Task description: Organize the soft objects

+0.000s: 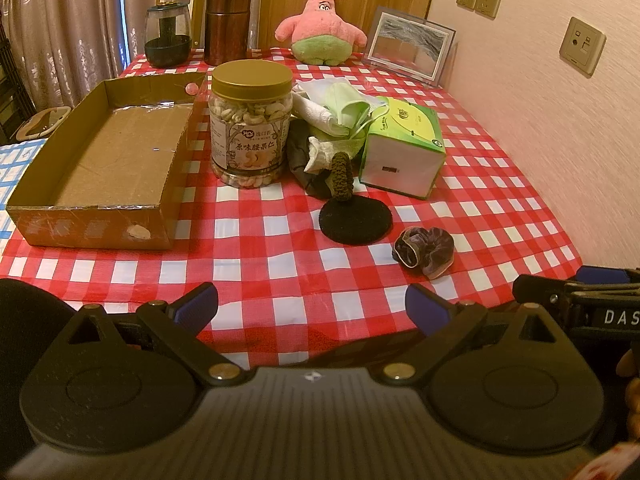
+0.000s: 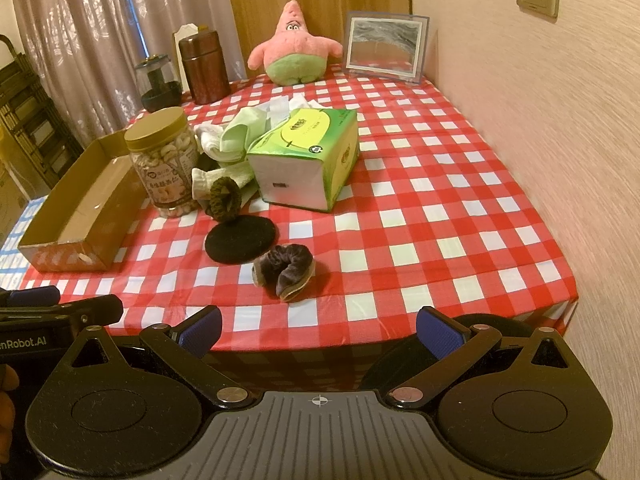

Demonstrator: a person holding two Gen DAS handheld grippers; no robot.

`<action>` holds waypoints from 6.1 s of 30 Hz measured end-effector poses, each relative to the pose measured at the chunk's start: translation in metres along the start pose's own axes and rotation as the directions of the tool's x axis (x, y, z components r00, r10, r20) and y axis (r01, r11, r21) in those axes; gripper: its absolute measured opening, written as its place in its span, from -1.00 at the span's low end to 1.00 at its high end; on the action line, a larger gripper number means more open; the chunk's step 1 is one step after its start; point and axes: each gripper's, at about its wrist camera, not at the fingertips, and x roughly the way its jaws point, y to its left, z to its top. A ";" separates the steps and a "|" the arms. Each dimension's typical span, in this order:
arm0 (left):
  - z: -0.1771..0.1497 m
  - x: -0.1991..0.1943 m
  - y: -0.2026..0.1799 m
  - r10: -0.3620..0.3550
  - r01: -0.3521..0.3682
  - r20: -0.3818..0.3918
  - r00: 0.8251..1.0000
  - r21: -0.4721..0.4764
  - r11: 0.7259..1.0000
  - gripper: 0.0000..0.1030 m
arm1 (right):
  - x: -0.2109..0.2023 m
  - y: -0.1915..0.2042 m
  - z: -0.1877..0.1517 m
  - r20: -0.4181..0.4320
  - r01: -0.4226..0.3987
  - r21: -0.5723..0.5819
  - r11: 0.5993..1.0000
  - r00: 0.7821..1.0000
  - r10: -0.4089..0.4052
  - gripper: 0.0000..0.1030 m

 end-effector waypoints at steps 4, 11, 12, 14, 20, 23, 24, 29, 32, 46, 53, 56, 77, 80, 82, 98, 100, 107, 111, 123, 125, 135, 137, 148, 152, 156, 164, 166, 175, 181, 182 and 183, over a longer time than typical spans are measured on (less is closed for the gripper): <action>0.003 0.001 -0.002 -0.002 0.002 0.007 1.000 0.004 1.000 0.93 | 0.004 -0.003 0.005 0.013 -0.005 0.013 1.000 1.000 0.004 0.99; 0.021 0.019 -0.002 -0.005 0.005 0.014 1.000 0.015 1.000 0.93 | 0.019 -0.002 0.014 0.017 -0.012 0.012 1.000 1.000 0.011 0.98; 0.025 0.022 0.001 -0.006 0.006 0.013 1.000 0.014 1.000 0.93 | 0.023 -0.001 0.016 0.016 -0.013 0.011 1.000 1.000 0.013 0.98; 0.032 0.030 0.004 -0.008 0.008 0.011 1.000 0.013 1.000 0.93 | 0.030 -0.001 0.019 0.013 -0.020 0.012 1.000 1.000 0.020 0.98; 0.048 0.063 0.012 -0.018 0.018 -0.017 1.000 0.009 1.000 0.93 | 0.061 0.004 0.027 -0.003 -0.039 0.013 0.999 0.999 0.039 0.98; 0.052 0.080 0.015 -0.025 0.026 -0.038 0.999 0.010 1.000 0.93 | 0.078 0.008 0.027 -0.024 -0.044 0.009 0.999 0.999 0.044 0.81; 0.052 0.085 0.016 -0.032 0.032 -0.041 0.999 0.009 0.999 0.93 | 0.084 0.009 0.028 -0.029 -0.050 0.009 0.999 0.998 0.051 0.78; 0.056 0.110 0.020 -0.051 0.052 -0.058 0.997 0.015 0.999 0.92 | 0.110 0.015 0.026 -0.051 -0.044 0.001 0.999 0.998 0.044 0.67; 0.057 0.121 0.023 -0.066 0.067 -0.069 0.995 0.003 0.998 0.92 | 0.123 0.018 0.026 -0.054 -0.043 -0.009 0.999 0.998 0.042 0.52; 0.053 0.151 0.008 -0.169 0.175 -0.105 0.980 0.042 0.984 0.80 | 0.127 0.006 0.035 -0.002 0.034 0.018 0.999 0.999 -0.034 -0.68; 0.054 0.165 -0.016 -0.165 0.175 -0.083 0.983 0.128 0.976 0.81 | 0.122 -0.015 0.045 0.038 0.076 0.072 0.994 0.996 -0.079 -0.70; 0.054 0.173 -0.024 -0.161 0.172 -0.076 0.984 0.174 0.969 0.80 | 0.121 -0.020 0.046 0.041 0.078 0.090 0.993 0.996 -0.082 -0.71; 0.044 0.168 -0.041 -0.151 0.178 -0.122 0.981 0.252 0.951 0.36 | 0.114 -0.023 0.046 0.044 0.058 0.116 0.992 0.997 -0.064 -0.71; 0.042 0.157 -0.038 -0.164 0.189 -0.120 0.979 0.238 0.953 0.36 | 0.109 -0.021 0.046 0.052 0.057 0.113 0.992 0.997 -0.064 -0.71; 0.041 0.150 -0.036 -0.166 0.188 -0.112 0.980 0.232 0.955 0.36 | 0.106 -0.019 0.047 0.055 0.056 0.111 0.992 0.997 -0.062 -0.71; 0.088 0.059 0.042 -0.066 0.057 0.049 0.997 0.161 0.985 0.36 | 0.073 0.047 0.076 0.118 -0.178 -0.014 0.984 0.977 0.179 -0.70; 0.096 0.043 0.065 -0.022 0.010 0.074 0.997 0.150 0.989 0.36 | 0.073 0.069 0.085 0.121 -0.247 -0.045 0.968 0.961 0.250 -0.70; 0.115 0.018 0.154 0.142 -0.150 0.083 0.986 0.102 0.983 0.36 | 0.090 0.163 0.105 0.061 -0.439 -0.175 0.881 0.888 0.455 -0.70; 0.114 0.024 0.199 0.177 -0.180 0.053 0.983 0.070 0.981 0.36 | 0.114 0.208 0.108 0.016 -0.476 -0.229 0.849 0.870 0.492 -0.70; 0.100 0.061 0.260 0.168 -0.168 0.025 0.986 0.001 0.986 0.48 | 0.186 0.264 0.098 -0.083 -0.501 -0.272 0.822 0.863 0.498 -0.46; 0.098 0.065 0.263 0.176 -0.176 0.032 0.984 -0.005 0.984 0.70 | 0.191 0.265 0.097 -0.081 -0.494 -0.272 0.826 0.867 0.492 0.16; 0.098 0.048 0.256 0.182 -0.181 0.052 0.982 -0.015 0.983 0.70 | 0.158 0.232 0.083 -0.026 -0.452 -0.262 0.853 0.887 0.462 0.31; 0.101 0.039 0.247 0.173 -0.172 0.070 0.982 -0.014 0.985 0.70 | 0.143 0.218 0.080 0.004 -0.419 -0.256 0.871 0.901 0.434 0.31; 0.117 -0.002 0.163 0.057 -0.066 0.159 0.986 0.053 0.996 0.70 | 0.076 0.121 0.063 0.143 -0.204 -0.143 0.968 0.964 0.225 0.31; 0.116 -0.002 0.128 0.016 -0.029 0.161 0.987 0.077 0.997 0.70 | 0.063 0.094 0.056 0.148 -0.173 -0.090 0.981 0.972 0.185 0.31; 0.108 0.005 0.098 -0.015 0.001 0.147 0.989 0.089 0.996 0.70 | 0.055 0.076 0.050 0.152 -0.152 -0.066 0.986 0.975 0.160 0.31; 0.092 0.034 0.064 -0.031 0.022 0.115 0.993 0.080 0.997 0.70 | 0.063 0.064 0.045 0.144 -0.136 -0.070 0.988 0.979 0.145 0.31; 0.089 0.041 0.062 -0.030 0.022 0.112 0.993 0.074 0.997 0.70 | 0.070 0.064 0.044 0.134 -0.135 -0.078 0.988 0.980 0.145 0.31; 0.083 0.079 0.067 0.025 -0.032 0.083 0.996 0.085 0.996 0.70 | 0.117 0.076 0.041 0.070 -0.153 -0.134 0.979 0.984 0.164 0.30; 0.082 0.099 0.076 0.026 -0.030 0.059 0.998 0.066 0.997 0.70 | 0.147 0.090 0.046 0.038 -0.163 -0.172 0.972 0.984 0.172 0.30; 0.083 0.101 0.077 0.019 -0.023 0.053 0.998 0.060 0.998 0.70 | 0.151 0.092 0.046 0.033 -0.164 -0.177 0.970 0.985 0.172 0.30; 0.083 0.103 0.078 0.009 -0.011 0.051 0.999 0.053 0.999 0.70 | 0.155 0.094 0.046 0.029 -0.165 -0.181 0.969 0.984 0.173 0.30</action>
